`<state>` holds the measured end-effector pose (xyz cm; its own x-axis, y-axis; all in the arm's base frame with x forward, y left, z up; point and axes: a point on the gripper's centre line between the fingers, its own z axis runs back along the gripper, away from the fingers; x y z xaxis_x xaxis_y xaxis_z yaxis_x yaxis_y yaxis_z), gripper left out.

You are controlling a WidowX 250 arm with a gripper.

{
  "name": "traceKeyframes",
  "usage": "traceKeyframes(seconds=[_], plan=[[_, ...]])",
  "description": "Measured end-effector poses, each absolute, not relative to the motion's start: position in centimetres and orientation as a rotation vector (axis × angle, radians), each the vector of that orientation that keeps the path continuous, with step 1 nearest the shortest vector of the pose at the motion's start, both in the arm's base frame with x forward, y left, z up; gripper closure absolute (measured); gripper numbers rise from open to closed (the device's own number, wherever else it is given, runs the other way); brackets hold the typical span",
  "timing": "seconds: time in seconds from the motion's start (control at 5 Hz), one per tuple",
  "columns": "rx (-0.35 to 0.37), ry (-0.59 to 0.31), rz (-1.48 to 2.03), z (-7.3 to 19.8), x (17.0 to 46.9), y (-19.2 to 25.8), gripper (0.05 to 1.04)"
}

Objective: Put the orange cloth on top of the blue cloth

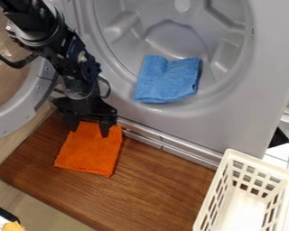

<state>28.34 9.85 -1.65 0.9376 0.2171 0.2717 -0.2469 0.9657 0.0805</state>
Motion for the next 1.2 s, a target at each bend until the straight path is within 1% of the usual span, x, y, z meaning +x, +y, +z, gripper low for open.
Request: traceKeyframes(seconds=[0.2, 0.4, 0.6, 0.8, 1.2], plan=[[0.107, -0.237, 0.239, -2.6, 28.0, 9.7, 0.083], [0.092, -0.222, 0.232, -4.8, 27.9, 9.5, 0.083], [0.074, -0.227, 0.239, -6.7, 27.9, 9.2, 0.083], [0.063, -0.224, 0.23, -7.4, 28.1, 9.0, 0.131], [0.048, -0.257, 0.239, -7.6, 28.4, 8.6, 0.669]])
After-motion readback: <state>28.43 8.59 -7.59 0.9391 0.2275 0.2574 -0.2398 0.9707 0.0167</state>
